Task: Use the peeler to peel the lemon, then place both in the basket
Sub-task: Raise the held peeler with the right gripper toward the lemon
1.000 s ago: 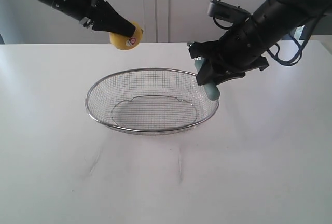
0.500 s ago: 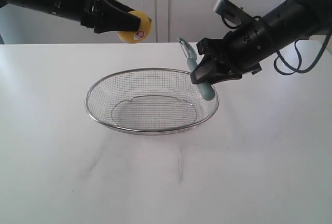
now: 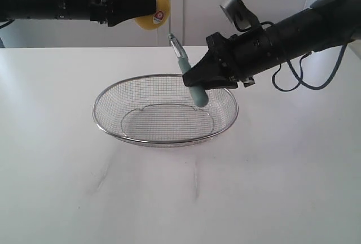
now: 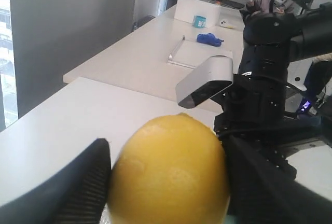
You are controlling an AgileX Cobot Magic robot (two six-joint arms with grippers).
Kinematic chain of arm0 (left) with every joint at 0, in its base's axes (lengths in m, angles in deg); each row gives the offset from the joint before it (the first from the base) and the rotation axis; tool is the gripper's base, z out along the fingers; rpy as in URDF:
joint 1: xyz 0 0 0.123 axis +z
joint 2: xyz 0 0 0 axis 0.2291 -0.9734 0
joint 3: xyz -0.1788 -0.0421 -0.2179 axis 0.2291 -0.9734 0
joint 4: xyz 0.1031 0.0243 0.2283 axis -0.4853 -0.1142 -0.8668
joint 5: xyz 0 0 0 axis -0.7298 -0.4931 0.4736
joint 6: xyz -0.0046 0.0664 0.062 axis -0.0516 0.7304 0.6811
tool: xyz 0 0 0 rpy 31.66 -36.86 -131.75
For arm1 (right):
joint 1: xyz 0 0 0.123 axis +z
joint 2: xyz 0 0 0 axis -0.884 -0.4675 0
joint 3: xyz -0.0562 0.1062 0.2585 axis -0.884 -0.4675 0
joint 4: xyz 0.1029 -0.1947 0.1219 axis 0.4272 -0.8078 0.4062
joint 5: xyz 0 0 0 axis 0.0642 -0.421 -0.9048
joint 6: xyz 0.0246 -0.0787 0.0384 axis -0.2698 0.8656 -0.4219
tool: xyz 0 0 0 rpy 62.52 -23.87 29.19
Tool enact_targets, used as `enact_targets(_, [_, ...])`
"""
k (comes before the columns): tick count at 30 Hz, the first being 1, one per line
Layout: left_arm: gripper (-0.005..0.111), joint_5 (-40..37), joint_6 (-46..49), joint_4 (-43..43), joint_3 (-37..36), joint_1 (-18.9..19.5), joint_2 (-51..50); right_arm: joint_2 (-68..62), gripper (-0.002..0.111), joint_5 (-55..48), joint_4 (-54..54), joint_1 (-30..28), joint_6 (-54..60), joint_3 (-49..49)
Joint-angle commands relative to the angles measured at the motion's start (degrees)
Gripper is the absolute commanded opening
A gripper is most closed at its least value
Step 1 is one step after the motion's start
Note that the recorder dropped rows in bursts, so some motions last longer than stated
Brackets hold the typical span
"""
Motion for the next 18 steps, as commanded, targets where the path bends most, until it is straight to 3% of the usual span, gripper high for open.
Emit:
enact_targets(1, [0.0,-1.34,0.44,2.56,-0.44,-0.28,0.92,-0.74,0.0,-2.13,6.5,-0.17,3.87,-0.01])
enact_targets(18, [0.0,-1.34,0.44,2.56,-0.44,-0.28,0.92,-0.84,0.0,-2.13,12.41,2.25,5.99,-0.01])
